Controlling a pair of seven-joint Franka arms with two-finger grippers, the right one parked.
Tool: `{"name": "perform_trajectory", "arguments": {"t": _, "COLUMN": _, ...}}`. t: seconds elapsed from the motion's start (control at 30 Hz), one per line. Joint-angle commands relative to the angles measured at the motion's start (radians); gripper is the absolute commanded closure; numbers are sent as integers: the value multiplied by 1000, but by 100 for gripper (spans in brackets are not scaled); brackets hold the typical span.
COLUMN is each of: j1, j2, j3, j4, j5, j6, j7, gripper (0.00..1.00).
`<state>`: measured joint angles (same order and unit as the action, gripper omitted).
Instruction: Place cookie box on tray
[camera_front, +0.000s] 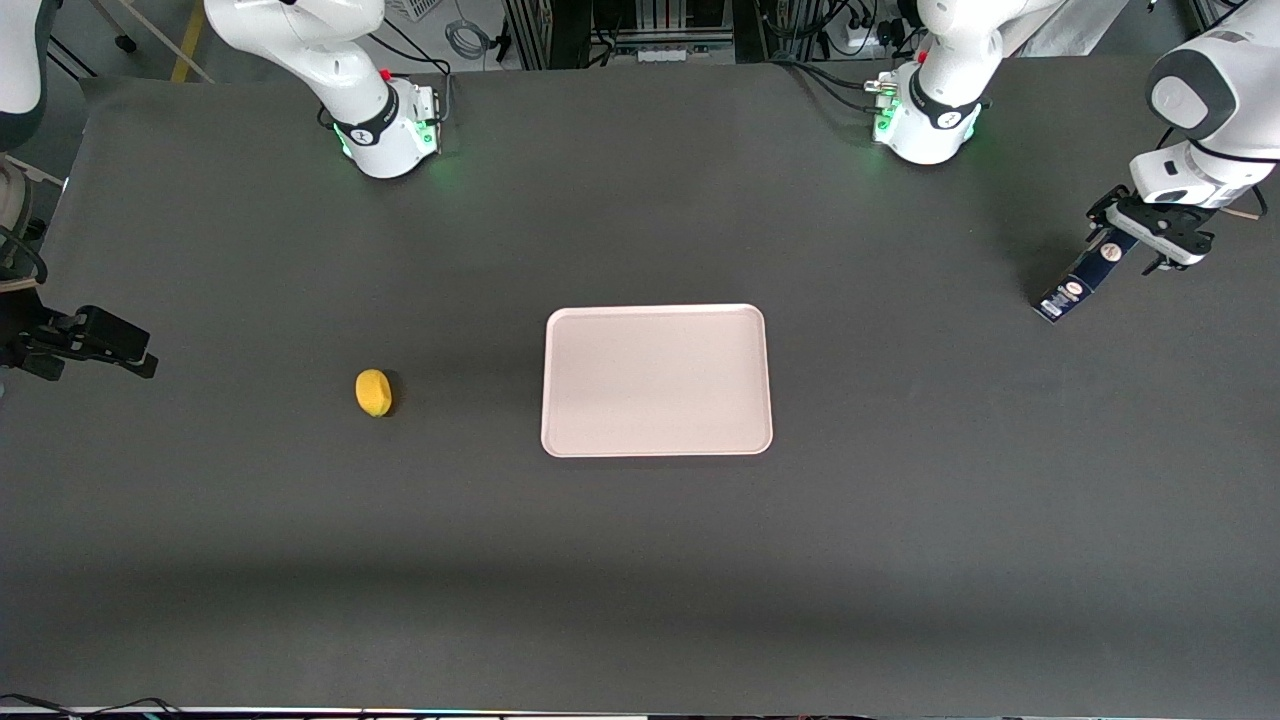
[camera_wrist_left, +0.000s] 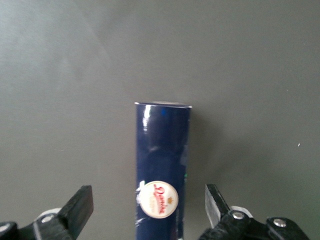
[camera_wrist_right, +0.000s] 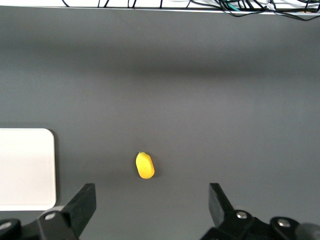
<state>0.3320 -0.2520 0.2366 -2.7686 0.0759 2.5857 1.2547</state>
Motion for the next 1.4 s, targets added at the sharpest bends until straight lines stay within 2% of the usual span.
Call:
{"name": "perform_trajectory", "arguments": {"t": 0.0, "j1": 5, "j2": 2, "j3": 6, "j4": -40, "j5": 2, "j6": 34, "j7": 14, "gripper": 0}}
{"name": "perform_trajectory", "arguments": {"t": 0.77, "j1": -4, "j2": 114, "j3": 12, "j4": -66, "j5": -5, "j6": 182, "j7": 11, "gripper": 1}}
{"name": "perform_trajectory", "arguments": {"t": 0.9, "j1": -4, "j2": 115, "j3": 12, "j4": -69, "j5": -7, "j6": 182, "j7": 5, "gripper": 10}}
{"name": "perform_trajectory", "arguments": {"t": 0.97, "j1": -5, "j2": 115, "j3": 10, "j4": -72, "j5": -24, "j6": 180, "j7": 5, "gripper": 18}}
{"name": "perform_trajectory", "arguments": {"t": 1.07, "j1": -8, "j2": 117, "j3": 12, "j4": -74, "j5": -33, "j6": 179, "j7": 5, "gripper": 23}}
{"name": "perform_trajectory", "arguments": {"t": 1.13, "j1": -8, "j2": 117, "j3": 10, "j4": -74, "j5": -34, "j6": 179, "j7": 5, "gripper": 33}}
{"name": "perform_trajectory", "arguments": {"t": 1.23, "j1": -8, "j2": 117, "j3": 12, "j4": -74, "j5": -34, "j6": 179, "j7": 5, "gripper": 35}}
{"name": "perform_trajectory", "arguments": {"t": 1.33, "j1": -8, "j2": 117, "j3": 12, "j4": -74, "j5": -34, "j6": 179, "j7": 5, "gripper": 47}}
{"name": "perform_trajectory", "arguments": {"t": 1.37, "j1": -8, "j2": 117, "j3": 10, "j4": -72, "j5": -34, "j6": 179, "j7": 5, "gripper": 47}}
